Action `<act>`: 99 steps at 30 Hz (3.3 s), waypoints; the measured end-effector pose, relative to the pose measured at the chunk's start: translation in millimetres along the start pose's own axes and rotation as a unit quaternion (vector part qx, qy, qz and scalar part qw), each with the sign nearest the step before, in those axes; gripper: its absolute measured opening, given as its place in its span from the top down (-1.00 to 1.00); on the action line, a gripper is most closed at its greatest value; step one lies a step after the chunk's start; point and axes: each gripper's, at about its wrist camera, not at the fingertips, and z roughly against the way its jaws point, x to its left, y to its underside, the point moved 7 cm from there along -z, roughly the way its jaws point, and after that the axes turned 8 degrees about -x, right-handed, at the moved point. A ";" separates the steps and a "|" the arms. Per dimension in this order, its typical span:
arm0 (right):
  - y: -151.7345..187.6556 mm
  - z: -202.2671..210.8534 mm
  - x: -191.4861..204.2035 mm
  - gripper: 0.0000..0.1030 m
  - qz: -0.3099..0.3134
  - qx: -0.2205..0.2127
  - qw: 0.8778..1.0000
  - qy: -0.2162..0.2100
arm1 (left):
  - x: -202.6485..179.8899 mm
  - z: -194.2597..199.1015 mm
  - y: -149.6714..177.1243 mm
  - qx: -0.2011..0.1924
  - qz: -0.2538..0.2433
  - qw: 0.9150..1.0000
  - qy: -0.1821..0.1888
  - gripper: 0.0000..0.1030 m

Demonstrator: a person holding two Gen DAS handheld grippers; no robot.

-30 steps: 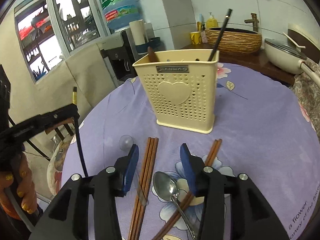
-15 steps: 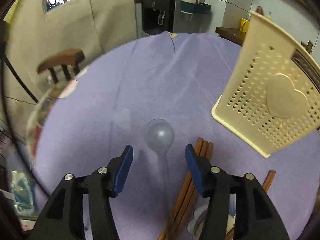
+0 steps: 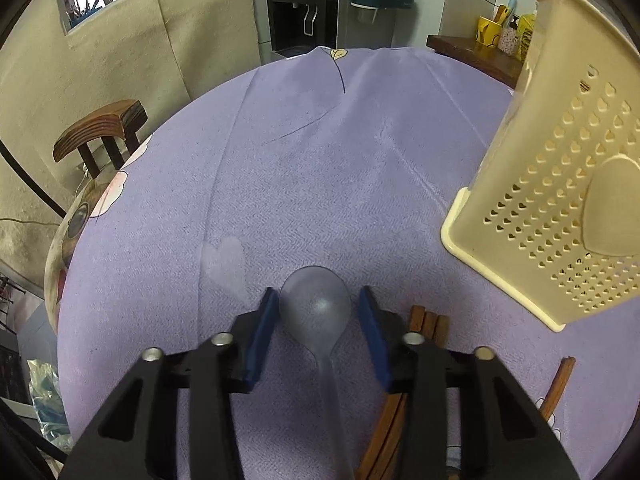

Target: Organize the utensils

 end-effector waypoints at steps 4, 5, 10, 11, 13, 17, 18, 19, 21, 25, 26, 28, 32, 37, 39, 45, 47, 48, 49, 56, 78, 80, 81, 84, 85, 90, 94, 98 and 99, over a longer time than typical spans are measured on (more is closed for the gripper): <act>-1.9 10.0 -4.4 0.31 -0.013 -0.016 1.000 -0.001 | -3.4 0.3 0.1 0.000 -0.002 1.000 0.002 0.87; -3.3 15.7 -6.3 0.31 -0.018 -0.024 1.000 -0.003 | -4.6 0.3 0.3 -0.001 -0.003 1.000 0.003 0.87; -10.0 66.4 -23.4 0.31 -0.050 -0.074 0.996 -0.012 | -10.6 0.0 -1.2 -0.001 -0.009 1.000 0.008 0.87; -10.7 80.4 -28.2 0.31 -0.058 -0.087 0.994 -0.015 | -12.3 -0.3 -1.0 -0.002 -0.010 1.000 0.009 0.87; -11.0 105.9 -37.6 0.31 -0.074 -0.111 0.991 -0.020 | -15.4 -1.3 -0.6 -0.001 -0.012 1.000 0.011 0.87; -4.7 150.5 -57.3 0.31 -0.093 -0.147 0.985 -0.012 | -22.0 -1.6 0.3 -0.002 -0.017 1.000 0.016 0.87; -1.1 159.1 -61.2 0.31 -0.096 -0.153 0.984 -0.010 | -24.2 -1.6 0.8 -0.001 -0.019 1.000 0.017 0.86; 2.0 164.6 -63.7 0.31 -0.098 -0.155 0.983 -0.010 | -25.4 -1.7 0.9 -0.001 -0.020 1.000 0.018 0.86; 8.5 174.5 -68.5 0.31 -0.104 -0.160 0.981 -0.013 | -28.0 -1.0 1.6 -0.003 -0.025 1.000 0.017 0.86; 19.5 184.1 -74.8 0.31 -0.107 -0.167 0.980 -0.011 | -30.7 0.8 1.8 -0.003 -0.027 0.999 0.017 0.86; 22.1 185.6 -74.8 0.31 -0.110 -0.168 0.980 -0.013 | -31.7 1.3 1.9 -0.004 -0.028 0.999 0.017 0.86; 27.1 189.0 -77.3 0.31 -0.114 -0.171 0.979 -0.019 | -33.0 2.7 1.8 -0.004 -0.030 0.999 0.018 0.86; 28.5 193.5 -76.6 0.31 -0.116 -0.175 0.977 -0.024 | -36.0 6.6 -0.3 -0.005 -0.028 0.999 0.024 0.86; 27.5 199.2 -72.9 0.31 -0.111 -0.187 0.976 -0.028 | -39.7 10.3 -6.0 -0.011 -0.031 0.999 0.028 0.86; 26.1 200.9 -72.7 0.31 -0.111 -0.190 0.975 -0.030 | -41.7 10.9 -9.0 -0.013 -0.032 0.999 0.032 0.86; 21.9 207.6 -75.0 0.31 -0.114 -0.200 0.972 -0.033 | -52.8 10.5 -21.7 -0.023 -0.044 0.998 0.045 0.87; 17.8 212.6 -76.7 0.31 -0.117 -0.207 0.971 -0.036 | -58.6 9.9 -29.1 -0.026 -0.048 0.997 0.053 0.86; 15.9 215.0 -77.8 0.31 -0.117 -0.211 0.970 -0.036 | -62.0 9.9 -33.8 -0.029 -0.051 0.997 0.057 0.86; 12.4 218.1 -79.3 0.31 -0.117 -0.216 0.969 -0.037 | -65.6 9.8 -38.4 -0.031 -0.054 0.996 0.062 0.87; -31.7 243.3 -94.7 0.31 -0.114 -0.254 0.960 -0.030 | -98.3 2.2 -98.8 -0.042 -0.062 0.992 0.103 0.87; -118.6 196.0 -176.7 0.31 -0.137 -0.297 0.942 0.068 | -151.5 -126.8 -159.0 -0.034 -0.062 0.996 0.057 0.86; -107.8 182.7 -177.4 0.31 -0.142 -0.286 0.945 0.073 | -148.4 -136.9 -142.1 -0.019 -0.061 0.996 0.058 0.86; -103.0 178.1 -176.7 0.31 -0.145 -0.283 0.945 0.073 | -146.4 -139.8 -134.7 -0.015 -0.061 0.996 0.057 0.86; -90.6 162.2 -177.3 0.31 -0.152 -0.270 0.948 0.074 | -141.7 -150.6 -111.0 -0.003 -0.071 0.996 0.047 0.86; -87.5 158.9 -177.0 0.31 -0.154 -0.268 0.948 0.074 | -140.9 -153.3 -105.7 0.002 -0.071 0.996 0.046 0.86; -74.3 143.8 -174.7 0.31 -0.146 -0.255 0.952 0.087 | -134.8 -166.9 -81.2 0.024 -0.072 0.996 0.041 0.86; -70.1 143.4 -176.3 0.31 -0.143 -0.259 0.951 0.094 | -133.0 -169.9 -74.2 0.025 -0.074 0.996 0.039 0.86; -69.8 147.4 -175.9 0.09 -0.141 -0.264 0.950 0.087 | -131.2 -164.7 -76.1 0.018 -0.065 0.997 0.045 0.86; -68.3 152.6 -174.7 0.00 -0.137 -0.271 0.948 0.093 | -130.0 -159.0 -78.0 0.013 -0.064 0.997 0.047 0.83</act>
